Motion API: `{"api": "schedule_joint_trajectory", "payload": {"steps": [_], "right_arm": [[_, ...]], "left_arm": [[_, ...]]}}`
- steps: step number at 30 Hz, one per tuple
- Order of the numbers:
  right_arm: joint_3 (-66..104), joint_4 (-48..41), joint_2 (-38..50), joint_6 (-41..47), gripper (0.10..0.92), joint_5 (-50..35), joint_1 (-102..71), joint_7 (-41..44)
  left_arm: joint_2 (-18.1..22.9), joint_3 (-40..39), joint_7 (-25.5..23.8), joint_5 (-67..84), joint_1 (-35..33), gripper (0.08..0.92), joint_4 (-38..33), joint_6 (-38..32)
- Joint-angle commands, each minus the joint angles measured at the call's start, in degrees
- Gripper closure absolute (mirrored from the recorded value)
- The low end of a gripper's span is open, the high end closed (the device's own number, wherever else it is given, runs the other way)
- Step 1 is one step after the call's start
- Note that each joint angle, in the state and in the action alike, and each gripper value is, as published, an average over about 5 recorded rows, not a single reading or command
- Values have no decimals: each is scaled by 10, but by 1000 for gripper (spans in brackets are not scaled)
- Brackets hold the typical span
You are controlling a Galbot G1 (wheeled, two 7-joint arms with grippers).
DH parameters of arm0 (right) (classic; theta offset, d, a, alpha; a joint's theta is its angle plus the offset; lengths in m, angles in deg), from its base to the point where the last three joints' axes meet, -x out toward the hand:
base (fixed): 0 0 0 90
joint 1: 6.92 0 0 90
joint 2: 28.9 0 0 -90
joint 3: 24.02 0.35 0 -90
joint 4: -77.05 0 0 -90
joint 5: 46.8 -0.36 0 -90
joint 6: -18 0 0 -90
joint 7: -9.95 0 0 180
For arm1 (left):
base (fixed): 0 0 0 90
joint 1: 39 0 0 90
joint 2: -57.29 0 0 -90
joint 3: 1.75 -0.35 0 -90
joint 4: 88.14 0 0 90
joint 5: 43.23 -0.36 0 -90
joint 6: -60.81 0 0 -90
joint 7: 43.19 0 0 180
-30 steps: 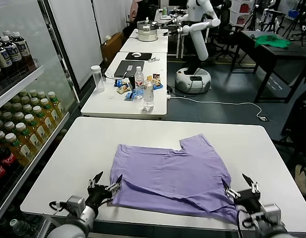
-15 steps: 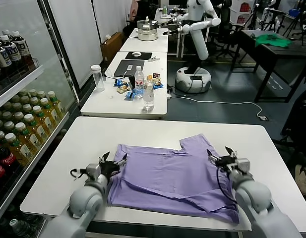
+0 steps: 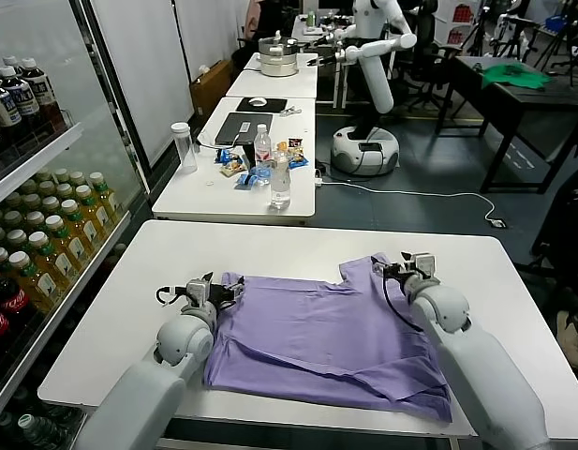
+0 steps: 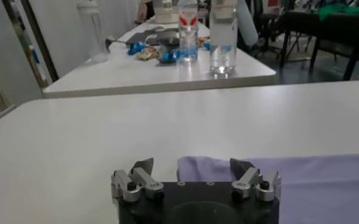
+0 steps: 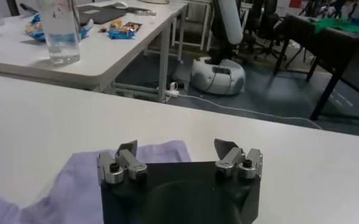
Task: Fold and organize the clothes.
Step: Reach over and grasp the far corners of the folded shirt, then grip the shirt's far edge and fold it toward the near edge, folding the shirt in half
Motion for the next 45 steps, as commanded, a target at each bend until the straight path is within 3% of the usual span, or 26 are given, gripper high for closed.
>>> {"api": "schedule_joint_trajectory", "payload": {"steps": [1, 8, 21, 28, 32, 45], "right_arm": [[-28, -82, -19, 11, 203, -11, 64, -4], [-38, -96, -19, 12, 243, -28, 64, 0], [-43, -63, -4, 13, 612, -80, 33, -3], [-23, 4, 17, 12, 820, -92, 1, -1], [1, 63, 37, 11, 904, -100, -26, -2], [147, 325, 125, 12, 915, -140, -191, -16]], "left_arm": [[8, -14, 3, 17, 31, 177, 40, 26], [6, -11, -2, 40, 23, 239, 35, 30], [-5, -5, -33, 72, 2, 616, 13, 4], [-26, 6, -34, 75, -39, 802, -45, -65], [-40, 18, -38, 74, -72, 835, -99, -86], [-71, 59, -33, 98, -178, 846, -238, -116]]}}
